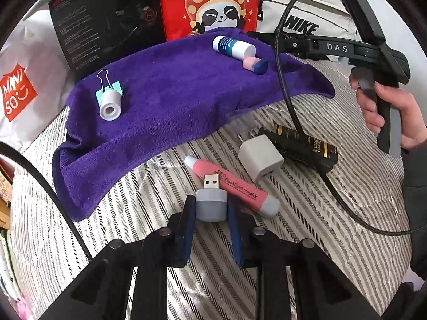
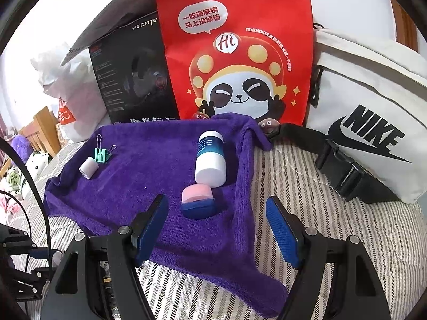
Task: Organize rigid objects
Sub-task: 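Move the left tool to the white USB lamp and close on it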
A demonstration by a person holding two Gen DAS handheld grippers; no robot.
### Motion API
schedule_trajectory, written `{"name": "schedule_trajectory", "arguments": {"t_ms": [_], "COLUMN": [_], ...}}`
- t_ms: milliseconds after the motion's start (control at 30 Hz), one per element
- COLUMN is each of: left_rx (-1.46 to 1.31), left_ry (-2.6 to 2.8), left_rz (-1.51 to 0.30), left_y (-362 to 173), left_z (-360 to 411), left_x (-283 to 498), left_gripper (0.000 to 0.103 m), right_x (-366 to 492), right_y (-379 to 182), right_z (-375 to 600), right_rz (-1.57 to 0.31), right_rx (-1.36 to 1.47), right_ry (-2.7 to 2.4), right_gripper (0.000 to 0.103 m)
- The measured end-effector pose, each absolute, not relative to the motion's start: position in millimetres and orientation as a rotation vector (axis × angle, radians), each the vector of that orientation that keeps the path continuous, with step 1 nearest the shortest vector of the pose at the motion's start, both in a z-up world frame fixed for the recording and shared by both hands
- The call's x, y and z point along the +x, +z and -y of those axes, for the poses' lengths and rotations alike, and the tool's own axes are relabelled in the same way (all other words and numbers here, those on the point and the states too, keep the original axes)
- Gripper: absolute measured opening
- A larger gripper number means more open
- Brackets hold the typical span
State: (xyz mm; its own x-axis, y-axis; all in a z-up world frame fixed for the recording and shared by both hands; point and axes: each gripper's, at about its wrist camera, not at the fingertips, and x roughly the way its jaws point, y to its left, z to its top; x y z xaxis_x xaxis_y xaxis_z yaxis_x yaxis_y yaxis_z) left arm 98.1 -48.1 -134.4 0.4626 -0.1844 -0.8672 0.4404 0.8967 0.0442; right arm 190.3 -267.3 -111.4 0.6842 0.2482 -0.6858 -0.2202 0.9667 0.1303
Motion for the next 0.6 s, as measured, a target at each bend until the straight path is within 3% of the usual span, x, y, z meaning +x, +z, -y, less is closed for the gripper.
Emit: {"name": "schedule_trajectory", "arguments": {"t_ms": [600], "left_rx": [0.213], "left_ry": [-0.358], "left_rz": [-1.029], "left_y": [-132.4], "left_z": [42.7], "left_x": [103.5], "left_gripper": [0.023], "right_x": [191.0], "right_y": [-114.8], "right_z": [258.7], "right_rz": [-0.785], "right_rx": [-0.012], "right_ry": [0.271], "right_gripper": [0.076]}}
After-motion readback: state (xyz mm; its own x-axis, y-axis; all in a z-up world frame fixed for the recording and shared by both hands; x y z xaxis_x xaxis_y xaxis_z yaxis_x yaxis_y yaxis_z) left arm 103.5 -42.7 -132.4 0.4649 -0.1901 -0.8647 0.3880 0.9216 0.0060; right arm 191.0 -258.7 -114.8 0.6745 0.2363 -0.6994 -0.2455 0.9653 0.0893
